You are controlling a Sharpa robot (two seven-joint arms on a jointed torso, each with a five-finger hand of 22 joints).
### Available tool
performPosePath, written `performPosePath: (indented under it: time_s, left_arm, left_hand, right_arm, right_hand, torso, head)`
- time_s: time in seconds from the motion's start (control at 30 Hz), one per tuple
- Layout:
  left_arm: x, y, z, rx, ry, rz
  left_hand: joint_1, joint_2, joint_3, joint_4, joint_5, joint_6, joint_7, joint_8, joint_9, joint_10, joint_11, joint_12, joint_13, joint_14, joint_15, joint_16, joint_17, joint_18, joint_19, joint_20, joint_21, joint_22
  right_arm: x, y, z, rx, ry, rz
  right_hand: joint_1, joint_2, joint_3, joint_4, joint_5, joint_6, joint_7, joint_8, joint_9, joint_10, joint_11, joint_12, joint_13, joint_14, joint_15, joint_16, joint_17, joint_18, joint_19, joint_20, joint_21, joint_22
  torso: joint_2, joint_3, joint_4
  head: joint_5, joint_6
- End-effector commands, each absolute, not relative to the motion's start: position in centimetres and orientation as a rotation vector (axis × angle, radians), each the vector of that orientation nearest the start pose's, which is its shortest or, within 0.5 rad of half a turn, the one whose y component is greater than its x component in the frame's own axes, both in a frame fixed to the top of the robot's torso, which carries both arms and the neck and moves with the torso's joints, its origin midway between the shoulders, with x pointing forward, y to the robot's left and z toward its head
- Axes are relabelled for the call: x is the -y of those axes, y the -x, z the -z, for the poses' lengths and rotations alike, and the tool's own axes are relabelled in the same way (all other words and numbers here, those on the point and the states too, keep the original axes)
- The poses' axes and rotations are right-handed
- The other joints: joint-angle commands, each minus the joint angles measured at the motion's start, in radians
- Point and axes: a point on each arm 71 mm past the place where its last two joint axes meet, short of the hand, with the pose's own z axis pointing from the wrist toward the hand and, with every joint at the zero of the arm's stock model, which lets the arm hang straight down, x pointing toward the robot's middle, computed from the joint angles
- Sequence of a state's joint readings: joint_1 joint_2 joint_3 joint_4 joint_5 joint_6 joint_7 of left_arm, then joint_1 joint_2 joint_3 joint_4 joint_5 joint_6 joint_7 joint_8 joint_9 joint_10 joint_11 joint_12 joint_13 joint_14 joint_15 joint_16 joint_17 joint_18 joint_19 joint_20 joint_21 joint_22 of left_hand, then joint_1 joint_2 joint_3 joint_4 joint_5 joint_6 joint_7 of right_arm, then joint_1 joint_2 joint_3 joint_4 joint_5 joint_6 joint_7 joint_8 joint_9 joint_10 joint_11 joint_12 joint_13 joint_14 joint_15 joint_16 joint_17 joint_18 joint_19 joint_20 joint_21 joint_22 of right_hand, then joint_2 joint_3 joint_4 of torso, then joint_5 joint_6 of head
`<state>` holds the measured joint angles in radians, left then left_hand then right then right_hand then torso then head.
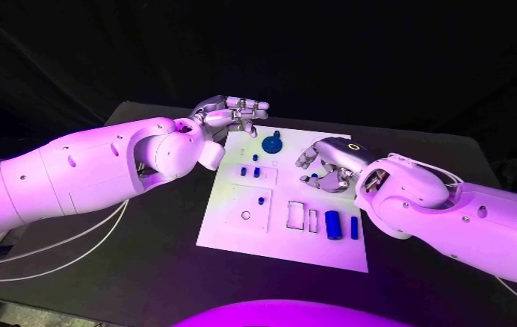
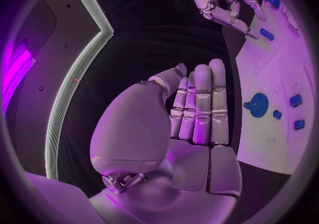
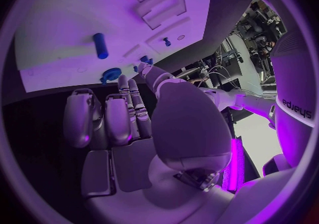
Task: Assemble the parts on the task board
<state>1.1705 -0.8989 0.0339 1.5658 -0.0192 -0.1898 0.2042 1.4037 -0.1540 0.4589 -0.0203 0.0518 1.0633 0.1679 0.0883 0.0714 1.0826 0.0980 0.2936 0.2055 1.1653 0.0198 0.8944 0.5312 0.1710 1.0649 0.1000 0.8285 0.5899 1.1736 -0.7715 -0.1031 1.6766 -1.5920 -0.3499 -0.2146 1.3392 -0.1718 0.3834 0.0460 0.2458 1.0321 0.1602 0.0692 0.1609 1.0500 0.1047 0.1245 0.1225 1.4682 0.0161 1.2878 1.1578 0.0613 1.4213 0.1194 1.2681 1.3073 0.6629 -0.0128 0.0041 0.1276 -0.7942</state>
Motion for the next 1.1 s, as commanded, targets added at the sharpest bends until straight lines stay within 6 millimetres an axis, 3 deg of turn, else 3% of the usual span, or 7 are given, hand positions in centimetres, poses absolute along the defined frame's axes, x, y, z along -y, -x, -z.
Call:
performPosePath:
  time_s: [0.03,0.23,0.7,1.1]
  left_arm:
    - [-21.5,-48.2,17.2,-1.601,1.167,1.594]
    - [-21.5,-48.2,17.3,-1.603,1.167,1.594]
    - [-21.5,-48.2,17.3,-1.605,1.168,1.593]
    - [-21.4,-48.1,17.3,-1.606,1.168,1.593]
  left_hand:
    - [0.002,0.010,-0.004,-0.002,-0.001,-0.004,0.004,-0.003,-0.001,-0.007,0.002,0.006,0.000,-0.006,-0.001,-0.004,-0.001,0.014,0.005,0.004,-0.003,-0.001]
    - [0.002,0.010,-0.004,-0.002,-0.001,-0.004,0.004,-0.003,-0.001,-0.007,0.002,0.006,0.000,-0.006,-0.001,-0.004,-0.001,0.014,0.005,0.004,-0.003,-0.001]
    - [0.002,0.010,-0.004,-0.002,-0.001,-0.004,0.004,-0.003,-0.001,-0.007,0.002,0.006,0.000,-0.006,-0.001,-0.004,-0.001,0.014,0.005,0.004,-0.003,-0.001]
    - [0.002,0.010,-0.004,-0.002,-0.001,-0.004,0.004,-0.003,-0.001,-0.007,0.002,0.006,0.000,-0.006,-0.001,-0.004,-0.001,0.014,0.005,0.004,-0.003,-0.001]
  right_arm:
    - [13.9,-44.2,20.2,-1.715,0.321,-0.659]
    - [15.0,-45.0,20.4,-1.739,0.340,-0.604]
    - [14.6,-45.4,21.8,-1.796,0.366,-0.580]
    - [13.9,-45.7,22.7,-1.807,0.365,-0.584]
  right_hand:
    - [-0.014,-0.006,-0.016,0.001,-0.004,-0.004,-0.011,-0.002,-0.003,-0.013,-0.005,0.006,-0.001,0.020,-0.002,0.007,0.000,0.005,0.007,-0.001,0.001,0.125]
    - [-0.013,-0.006,-0.033,0.000,-0.008,-0.008,-0.019,-0.003,-0.005,-0.028,-0.005,0.011,-0.002,0.020,-0.002,0.007,0.000,0.006,0.005,-0.002,-0.006,0.122]
    - [-0.004,0.008,-0.039,-0.001,-0.006,-0.005,-0.023,0.000,-0.006,-0.021,-0.008,0.028,0.000,0.021,-0.004,0.009,0.002,0.005,0.009,-0.004,-0.001,0.125]
    - [0.013,0.044,-0.022,-0.002,-0.009,0.032,-0.022,0.014,-0.003,0.041,-0.022,0.070,0.006,0.027,-0.015,0.021,0.016,-0.002,0.029,-0.013,0.033,0.143]
  torso:
    - [-0.002,-0.0010,-0.0044]
    - [0.000,0.0012,-0.0015]
    - [0.000,-0.0014,-0.0019]
    - [0.000,-0.0013,-0.0013]
  head:
    - [-0.006,0.006]
    - [-0.008,0.008]
    - [-0.003,0.002]
    - [-0.004,0.000]
